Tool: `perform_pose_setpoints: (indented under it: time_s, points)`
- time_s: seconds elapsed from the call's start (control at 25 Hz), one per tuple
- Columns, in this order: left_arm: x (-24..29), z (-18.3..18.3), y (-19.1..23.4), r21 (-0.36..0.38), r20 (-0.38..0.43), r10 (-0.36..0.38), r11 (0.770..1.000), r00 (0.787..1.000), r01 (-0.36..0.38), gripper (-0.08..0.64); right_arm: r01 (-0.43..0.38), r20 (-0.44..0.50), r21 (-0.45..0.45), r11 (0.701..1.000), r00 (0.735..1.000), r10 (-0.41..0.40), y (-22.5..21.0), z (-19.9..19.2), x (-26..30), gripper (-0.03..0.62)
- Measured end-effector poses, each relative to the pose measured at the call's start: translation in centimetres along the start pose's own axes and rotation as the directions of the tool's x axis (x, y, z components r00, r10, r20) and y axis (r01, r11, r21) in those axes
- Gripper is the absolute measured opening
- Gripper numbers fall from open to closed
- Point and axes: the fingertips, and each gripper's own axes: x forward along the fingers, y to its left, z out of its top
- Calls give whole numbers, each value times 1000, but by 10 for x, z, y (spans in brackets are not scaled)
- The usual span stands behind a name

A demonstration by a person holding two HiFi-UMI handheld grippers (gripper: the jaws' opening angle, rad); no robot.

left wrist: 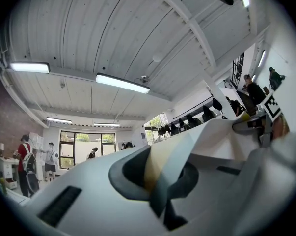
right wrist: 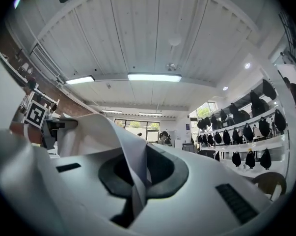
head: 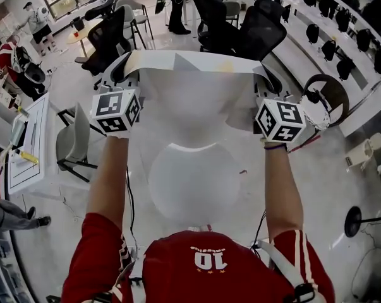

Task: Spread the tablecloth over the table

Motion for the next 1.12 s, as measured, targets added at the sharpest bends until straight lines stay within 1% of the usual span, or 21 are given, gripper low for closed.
perform_pose_setpoints:
  time_s: [0.16, 0.28, 0.4, 0.52, 0.68, 0.76, 0.92, 1.12]
  points:
    - [4, 0, 0, 28, 41, -11, 1000, 999, 10, 12, 12, 13, -1, 1000, 1000, -12, -2, -6, 6, 15]
    - [-6, -14, -6, 8, 27, -16, 1000, 999, 16, 12, 10, -19, -2, 1000, 1000, -10, 0, -23, -4, 15]
    - [-21, -37, -17, -27, -21, -34, 999, 999, 33, 12, 4, -72, 4, 1000, 997, -4, 2, -45, -18, 15]
    - [-40, -68, -28, -58, -94, -67, 996, 993, 61, 12, -4, -130, 5, 1000, 991, 4, 6, -70, -34, 15]
    - [-65, -101, -41, -147, -183, -94, 987, 979, 67, 12, -29, -209, 17, 999, 977, 32, 12, -98, -56, 15]
    - [-81, -109, -52, -168, -209, -97, 984, 973, 62, 12, -39, -243, 46, 998, 969, 49, 12, -109, -68, 16]
    - [-116, -114, -71, -180, -238, -90, 982, 967, 47, 14, -69, -281, 92, 993, 955, 93, 15, -122, -99, 17]
    - [-153, -119, -87, -175, -272, -86, 984, 959, 38, 14, -107, -326, 111, 988, 935, 137, 25, -136, -134, 17]
